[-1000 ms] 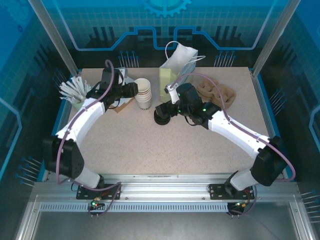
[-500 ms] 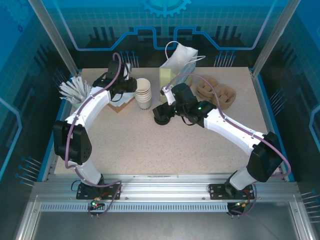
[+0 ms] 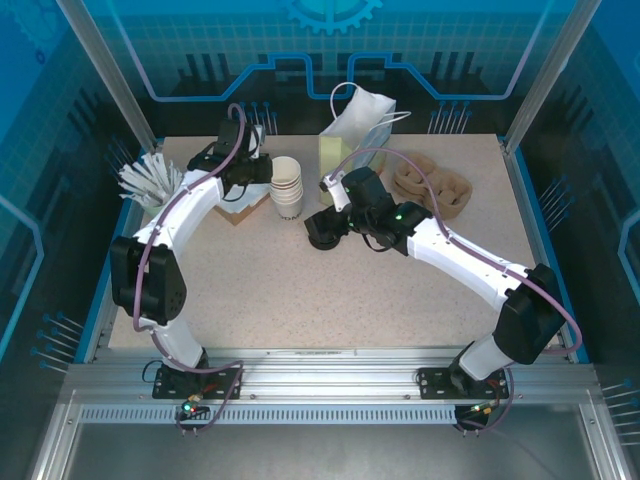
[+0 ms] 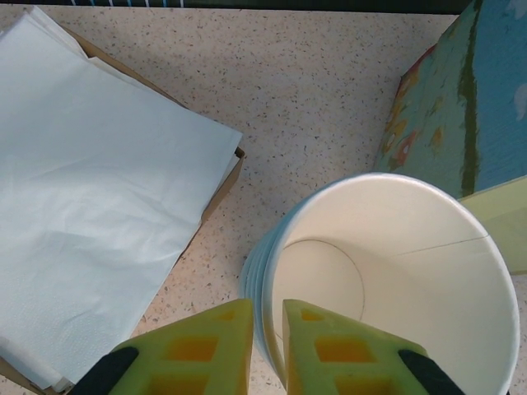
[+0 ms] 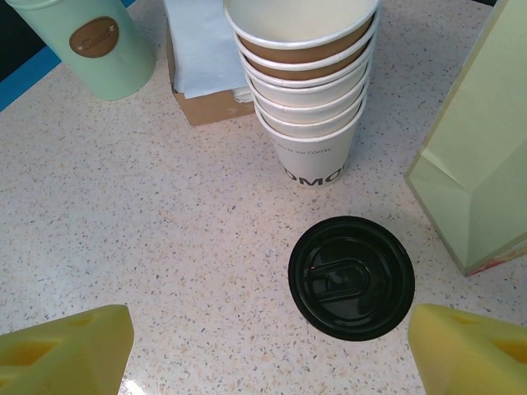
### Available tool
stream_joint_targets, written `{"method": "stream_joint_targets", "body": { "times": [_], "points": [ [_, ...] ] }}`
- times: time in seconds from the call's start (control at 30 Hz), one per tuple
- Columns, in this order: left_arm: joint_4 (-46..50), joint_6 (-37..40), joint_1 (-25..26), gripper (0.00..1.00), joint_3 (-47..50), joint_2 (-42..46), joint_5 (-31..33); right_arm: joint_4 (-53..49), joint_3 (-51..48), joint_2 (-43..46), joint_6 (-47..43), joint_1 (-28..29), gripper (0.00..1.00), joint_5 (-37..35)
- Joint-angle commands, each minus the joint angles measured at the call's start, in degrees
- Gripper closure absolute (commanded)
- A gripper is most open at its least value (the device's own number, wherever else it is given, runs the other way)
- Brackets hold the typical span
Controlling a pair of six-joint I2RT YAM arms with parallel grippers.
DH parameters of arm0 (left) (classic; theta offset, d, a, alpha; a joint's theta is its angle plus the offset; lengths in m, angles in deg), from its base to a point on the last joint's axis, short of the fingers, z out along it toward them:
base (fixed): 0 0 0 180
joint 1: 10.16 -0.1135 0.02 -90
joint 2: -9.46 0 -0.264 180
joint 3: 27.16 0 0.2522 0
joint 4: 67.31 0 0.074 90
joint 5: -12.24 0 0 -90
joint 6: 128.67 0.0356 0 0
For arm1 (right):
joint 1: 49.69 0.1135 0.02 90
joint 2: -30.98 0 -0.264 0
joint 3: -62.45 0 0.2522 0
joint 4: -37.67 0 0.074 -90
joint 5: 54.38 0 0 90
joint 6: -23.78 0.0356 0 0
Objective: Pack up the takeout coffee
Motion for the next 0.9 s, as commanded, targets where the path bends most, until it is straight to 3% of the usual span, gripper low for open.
{"method": "stream_joint_targets", "body": {
  "times": [0.0,0.87],
  "points": [
    [1.18,0.96,0.13,0.82,-1.81,-1.58,0.19,-1.22,1.43,-1.03,0.01,0.93,0.12,0.38],
    [2.68,1.02,0.15,0.96,-5.52,-1.22,0.31,-3.07,2.51,-1.59,-0.17,1.62,0.12,0.49]
  ]
}}
